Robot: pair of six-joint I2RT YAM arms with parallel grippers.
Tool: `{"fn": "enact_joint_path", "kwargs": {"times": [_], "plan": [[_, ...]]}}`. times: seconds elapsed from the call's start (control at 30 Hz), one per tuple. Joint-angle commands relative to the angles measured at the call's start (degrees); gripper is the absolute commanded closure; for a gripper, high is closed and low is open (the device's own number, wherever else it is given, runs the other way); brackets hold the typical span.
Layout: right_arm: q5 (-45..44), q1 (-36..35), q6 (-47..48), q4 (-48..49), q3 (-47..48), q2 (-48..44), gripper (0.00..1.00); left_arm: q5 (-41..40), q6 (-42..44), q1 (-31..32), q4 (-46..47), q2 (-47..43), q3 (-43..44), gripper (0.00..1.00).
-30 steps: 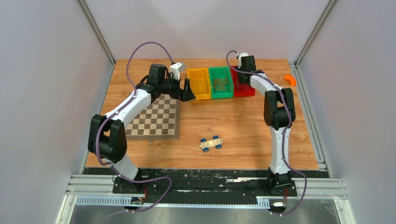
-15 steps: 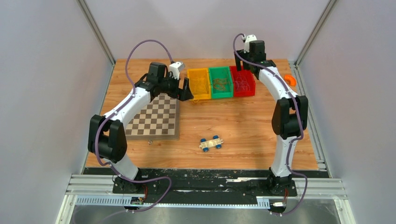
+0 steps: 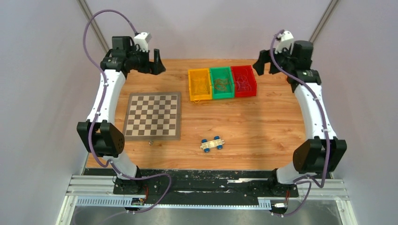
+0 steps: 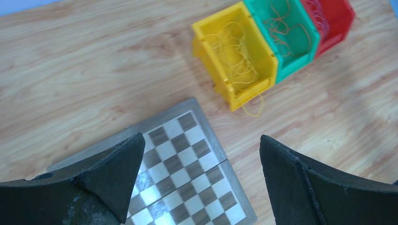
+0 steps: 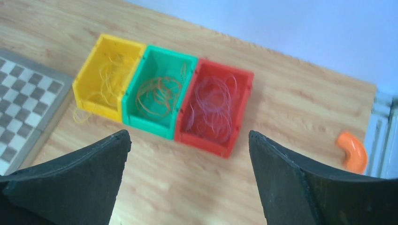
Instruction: Untangle the cables
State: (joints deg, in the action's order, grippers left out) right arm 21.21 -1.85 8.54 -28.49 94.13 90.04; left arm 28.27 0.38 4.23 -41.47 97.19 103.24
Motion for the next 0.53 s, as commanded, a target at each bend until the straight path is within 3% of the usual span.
{"fn": "enact_joint_path", "kwargs": {"times": [0.0,0.2,0.37,0.5], "plan": [[12.4,9.8,0.9,-4.7,-12.5,-3.8,0.00,-4.7,0.7,-2.4,-9.1,0.1,0.5,0.00],[9.9,12.1,7.1,-3.9,-27.5,-8.3,0.00,-7.5,0.5,-2.6,-7.4,-1.1,-13.7,0.00],[12.1,12.0,5.5,-3.0,-30.8,-9.6,0.00,-7.1,-1.9,-2.5,-3.2,-3.2,-20.8,0.00],[14.1,11.8,5.3,-4.0,-29.3,-7.8,0.00,-10.1,-1.1,-2.3,-3.0,-4.7,-20.3,0.00]]}}
